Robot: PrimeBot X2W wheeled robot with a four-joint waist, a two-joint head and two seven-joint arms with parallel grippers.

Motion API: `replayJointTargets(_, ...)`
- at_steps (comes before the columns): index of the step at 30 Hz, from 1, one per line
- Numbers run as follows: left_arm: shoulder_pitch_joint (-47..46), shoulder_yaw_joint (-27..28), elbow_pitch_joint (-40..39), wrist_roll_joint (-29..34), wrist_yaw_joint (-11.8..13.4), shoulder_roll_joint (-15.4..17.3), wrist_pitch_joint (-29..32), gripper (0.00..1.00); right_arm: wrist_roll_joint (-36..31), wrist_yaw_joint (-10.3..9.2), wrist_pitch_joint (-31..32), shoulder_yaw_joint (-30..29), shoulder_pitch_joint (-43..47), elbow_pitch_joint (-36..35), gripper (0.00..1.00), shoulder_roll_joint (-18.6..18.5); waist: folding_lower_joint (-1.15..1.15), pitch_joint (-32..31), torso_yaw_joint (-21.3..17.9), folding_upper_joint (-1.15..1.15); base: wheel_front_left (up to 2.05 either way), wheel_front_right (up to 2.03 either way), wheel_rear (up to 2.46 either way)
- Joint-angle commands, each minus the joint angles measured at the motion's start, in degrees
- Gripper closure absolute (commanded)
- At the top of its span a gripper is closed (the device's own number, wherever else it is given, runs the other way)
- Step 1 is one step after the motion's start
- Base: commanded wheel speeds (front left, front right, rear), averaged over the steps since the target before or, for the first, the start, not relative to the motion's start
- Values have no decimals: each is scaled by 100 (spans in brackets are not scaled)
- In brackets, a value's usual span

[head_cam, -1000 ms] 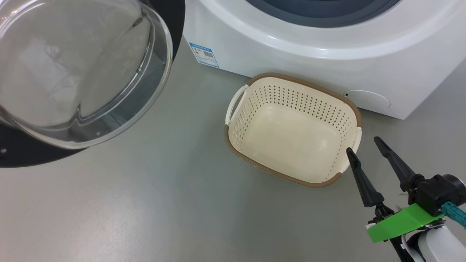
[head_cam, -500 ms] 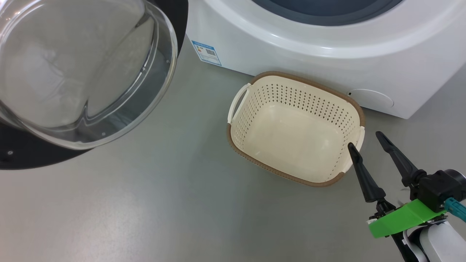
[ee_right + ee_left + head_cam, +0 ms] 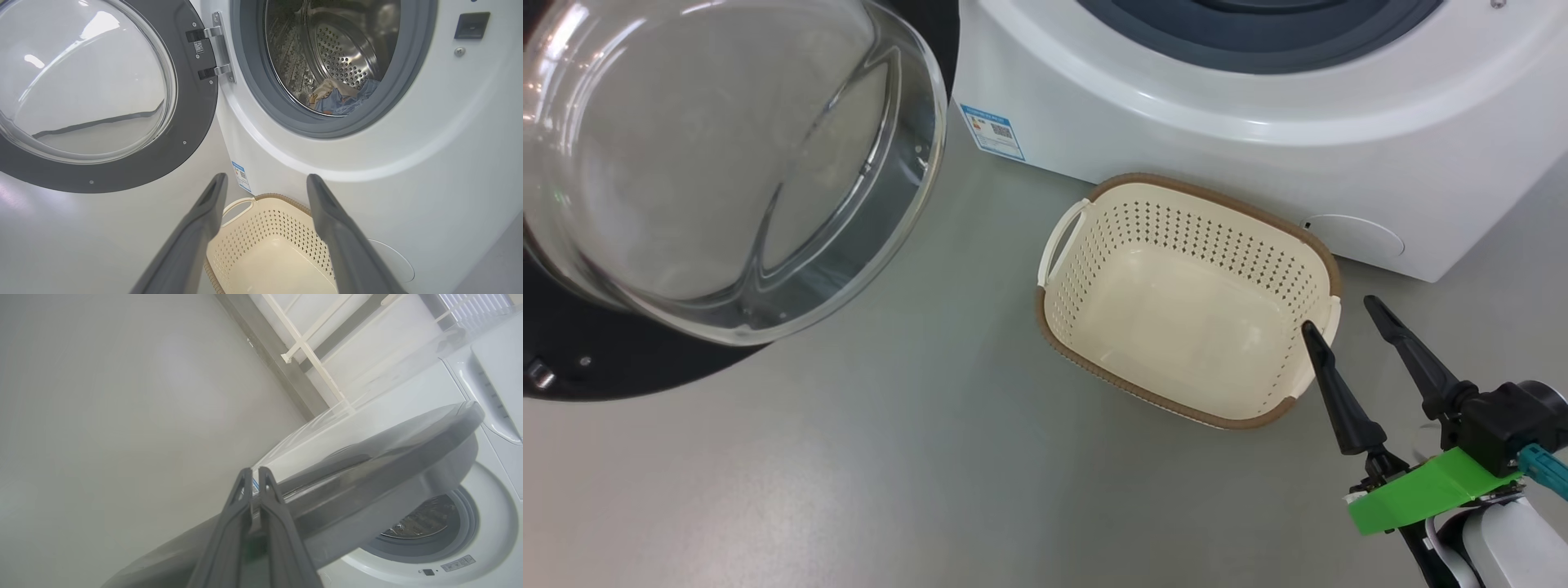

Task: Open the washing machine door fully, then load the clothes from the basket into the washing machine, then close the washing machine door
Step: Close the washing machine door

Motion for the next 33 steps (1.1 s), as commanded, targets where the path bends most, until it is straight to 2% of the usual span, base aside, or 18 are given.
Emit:
replayJointTargets(1,105,14,-196,-76,-42,168,199,100,-45,25,-46,104,23,-132,0,-3,0,-13,4,0,0,0,0)
replayJointTargets(19,339,8,-793,-404,-42,246,982,100,-54,25,-46,69,100,-118,0,100,0,-256,1,0,0,0,0)
replayJointTargets(33,471,-56,-1381,-612,-42,285,1607,100,-39,25,-46,-83,271,-111,0,234,0,-635,-179,0,0,0,0)
